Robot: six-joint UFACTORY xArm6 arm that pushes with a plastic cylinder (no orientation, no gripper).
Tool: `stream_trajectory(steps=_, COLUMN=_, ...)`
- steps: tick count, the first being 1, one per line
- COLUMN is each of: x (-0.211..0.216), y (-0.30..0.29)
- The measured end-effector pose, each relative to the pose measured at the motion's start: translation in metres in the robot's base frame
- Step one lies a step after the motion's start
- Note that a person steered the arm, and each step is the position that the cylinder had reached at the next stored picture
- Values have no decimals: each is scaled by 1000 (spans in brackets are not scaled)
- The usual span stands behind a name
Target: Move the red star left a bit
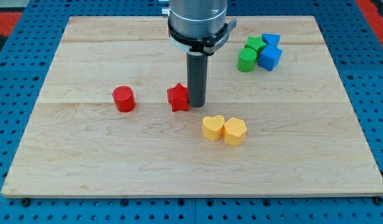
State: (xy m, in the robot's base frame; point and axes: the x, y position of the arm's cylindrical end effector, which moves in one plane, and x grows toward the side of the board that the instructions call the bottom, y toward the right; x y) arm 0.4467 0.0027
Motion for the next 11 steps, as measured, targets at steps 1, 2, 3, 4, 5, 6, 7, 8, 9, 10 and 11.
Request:
stream_trajectory(steps=1, x=0, y=-10)
stream_trajectory(steps=2, x=0, y=-12)
stream_trajectory(steps=3, x=-8, y=21)
stream_trajectory(steps=4, x=-22, y=24)
stream_trajectory(steps=5, x=-23, y=-3)
stream_trajectory(steps=6, x=-23, y=-9)
stream_trajectory(steps=7, x=-23, y=-9)
stream_trajectory(steps=8, x=-23, y=-17)
stream_trajectory(steps=9, x=-23, y=-17)
stream_trajectory(steps=10, x=-23, y=10)
stream_trajectory(steps=11, x=-7, y=93)
